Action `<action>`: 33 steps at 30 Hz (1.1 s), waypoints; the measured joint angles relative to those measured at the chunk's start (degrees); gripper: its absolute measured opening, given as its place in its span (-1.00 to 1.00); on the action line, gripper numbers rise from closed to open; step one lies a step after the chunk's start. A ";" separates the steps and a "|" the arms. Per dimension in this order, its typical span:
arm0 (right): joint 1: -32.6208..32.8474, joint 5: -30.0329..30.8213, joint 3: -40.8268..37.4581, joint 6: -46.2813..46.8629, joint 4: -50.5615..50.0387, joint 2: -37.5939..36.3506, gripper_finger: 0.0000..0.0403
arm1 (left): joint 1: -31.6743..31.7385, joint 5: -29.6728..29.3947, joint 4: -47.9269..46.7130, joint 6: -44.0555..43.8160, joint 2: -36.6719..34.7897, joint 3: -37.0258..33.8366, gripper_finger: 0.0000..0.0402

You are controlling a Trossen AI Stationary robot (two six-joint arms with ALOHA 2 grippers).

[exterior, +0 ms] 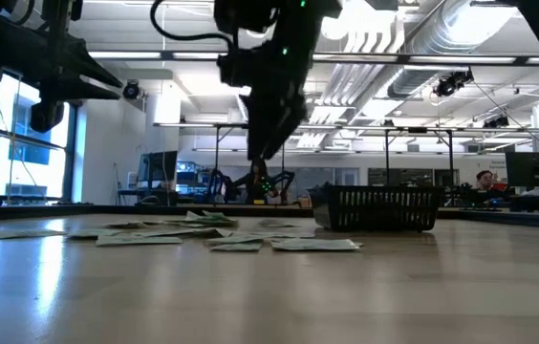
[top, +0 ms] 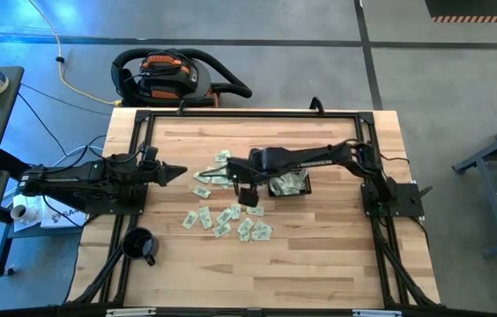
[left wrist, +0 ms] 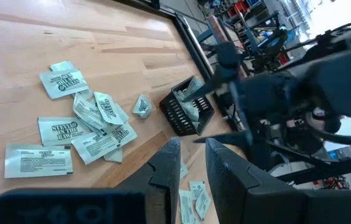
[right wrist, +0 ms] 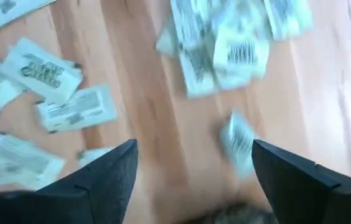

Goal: Pick and place Stevia / Truvia into bins
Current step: Put the green stevia packet into the black bin

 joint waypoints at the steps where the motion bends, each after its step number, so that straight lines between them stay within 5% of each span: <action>1: -0.80 -0.22 -0.35 -2.34 1.13 0.57 0.51 | 0.00 -0.02 -0.02 -0.02 0.00 0.00 -0.45; 13: -7.53 3.51 1.13 13.87 -6.53 2.68 0.51 | 0.00 0.31 0.01 -2.01 0.00 0.00 -0.45; 20: -8.10 -1.88 0.97 14.36 -7.52 4.11 0.51 | 0.00 0.29 -0.02 -2.10 0.00 0.00 -0.45; 24: -8.58 -0.76 1.04 25.50 -12.67 3.96 0.51 | 0.00 0.32 0.01 -2.82 -0.02 0.00 -0.45; 33: -9.65 -6.67 1.08 22.41 -5.85 4.25 0.51 | 0.00 -0.45 -0.01 -3.48 0.02 0.00 -0.45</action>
